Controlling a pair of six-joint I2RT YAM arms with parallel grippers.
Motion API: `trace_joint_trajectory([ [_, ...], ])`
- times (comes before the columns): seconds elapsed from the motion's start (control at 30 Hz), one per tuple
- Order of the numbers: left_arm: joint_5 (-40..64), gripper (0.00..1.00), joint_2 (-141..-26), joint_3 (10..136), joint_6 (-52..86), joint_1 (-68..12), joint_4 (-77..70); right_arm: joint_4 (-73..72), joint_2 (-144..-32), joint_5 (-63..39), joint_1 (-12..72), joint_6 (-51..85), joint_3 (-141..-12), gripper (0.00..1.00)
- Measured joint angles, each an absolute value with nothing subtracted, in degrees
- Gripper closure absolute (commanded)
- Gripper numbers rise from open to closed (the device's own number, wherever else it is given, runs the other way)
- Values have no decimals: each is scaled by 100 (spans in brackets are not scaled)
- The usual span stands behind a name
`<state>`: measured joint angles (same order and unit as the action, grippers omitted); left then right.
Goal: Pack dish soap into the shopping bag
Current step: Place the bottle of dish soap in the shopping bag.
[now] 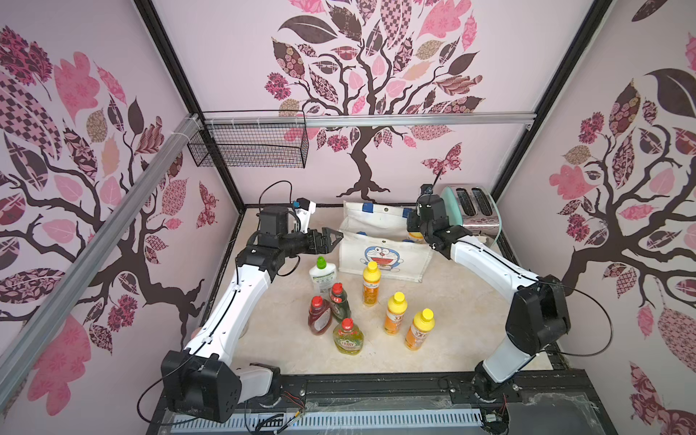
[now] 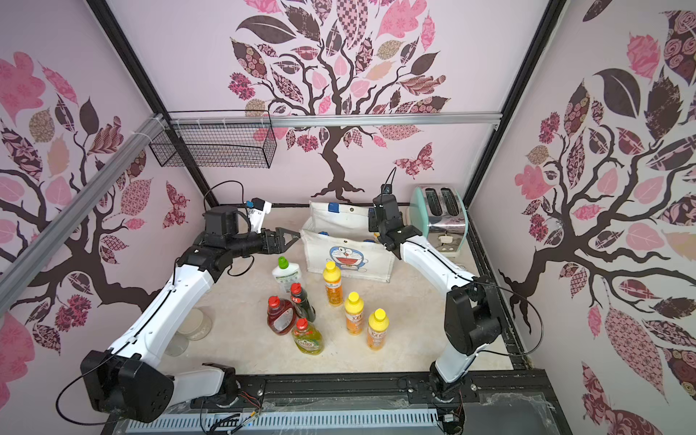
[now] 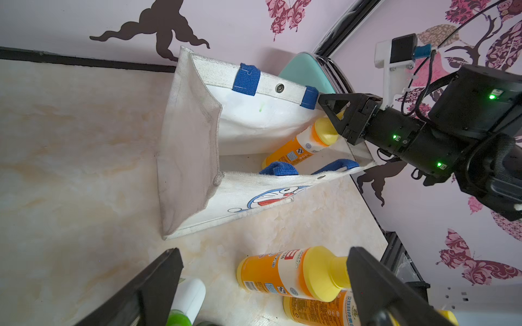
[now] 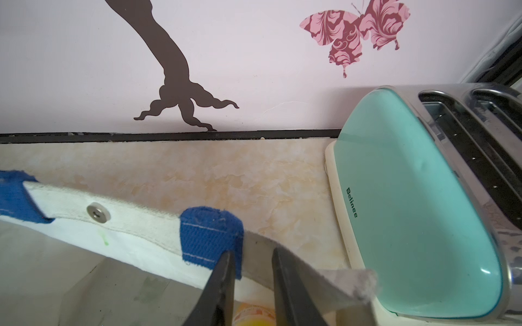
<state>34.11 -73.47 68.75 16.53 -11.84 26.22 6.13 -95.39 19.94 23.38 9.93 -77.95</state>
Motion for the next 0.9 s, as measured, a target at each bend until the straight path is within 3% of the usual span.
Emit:
trace_joint_trajectory([
  [0.2,3411,3,-7347,6845,1656,-1190,2620,469,-9531,2001,2338,1015,-7664,69],
  [0.57,3413,3,-7347,6845,1660,-1190,2613,320,-9292,2018,2335,1031,-7601,63],
  [0.9,3413,3,-7347,6845,1664,-1190,2598,493,-8978,1966,2316,1011,-7599,47],
])
